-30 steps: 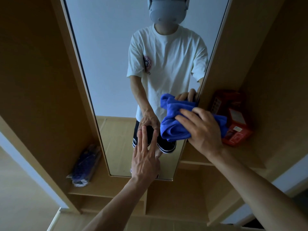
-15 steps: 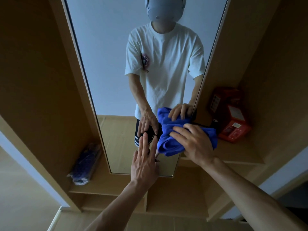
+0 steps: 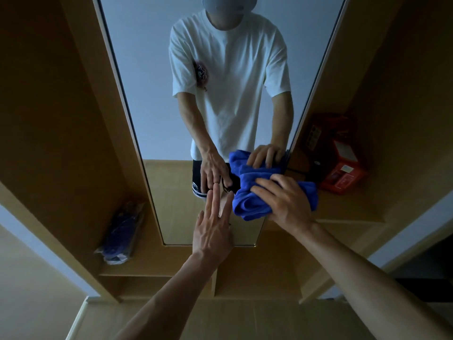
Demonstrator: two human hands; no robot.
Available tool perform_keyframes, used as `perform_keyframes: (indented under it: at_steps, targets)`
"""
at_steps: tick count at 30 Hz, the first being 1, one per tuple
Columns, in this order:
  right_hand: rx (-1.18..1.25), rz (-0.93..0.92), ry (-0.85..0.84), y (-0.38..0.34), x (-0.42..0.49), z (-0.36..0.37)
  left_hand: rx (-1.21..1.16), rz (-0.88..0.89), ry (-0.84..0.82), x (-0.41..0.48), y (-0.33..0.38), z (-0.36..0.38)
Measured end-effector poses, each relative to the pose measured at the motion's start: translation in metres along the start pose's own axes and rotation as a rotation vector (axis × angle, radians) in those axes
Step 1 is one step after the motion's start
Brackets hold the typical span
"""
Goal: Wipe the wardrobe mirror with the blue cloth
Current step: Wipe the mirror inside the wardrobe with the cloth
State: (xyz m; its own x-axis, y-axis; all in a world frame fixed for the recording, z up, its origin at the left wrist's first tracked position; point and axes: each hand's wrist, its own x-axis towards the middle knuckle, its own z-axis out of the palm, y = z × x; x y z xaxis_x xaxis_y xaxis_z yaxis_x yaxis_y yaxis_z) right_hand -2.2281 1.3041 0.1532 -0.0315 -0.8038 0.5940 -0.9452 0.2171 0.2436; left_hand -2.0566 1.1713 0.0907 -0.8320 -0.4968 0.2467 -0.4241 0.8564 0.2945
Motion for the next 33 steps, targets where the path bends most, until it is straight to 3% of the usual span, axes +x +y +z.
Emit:
perform_keyframes:
  at_steps: [3,6,15,33]
  targets:
    - [0.015,0.026,-0.109,-0.012,-0.016,0.011,0.025,0.007,-0.025,-0.006,-0.008,0.005]
    - [0.014,0.058,-0.118,-0.015,-0.014,0.011,0.032,0.014,-0.040,-0.008,-0.014,0.009]
    - [-0.065,0.050,0.152,0.009,0.029,-0.028,-0.007,0.008,-0.035,-0.009,-0.009,0.010]
    - [-0.009,0.030,0.201,-0.005,-0.047,0.068,0.007,0.032,0.346,-0.007,-0.008,0.105]
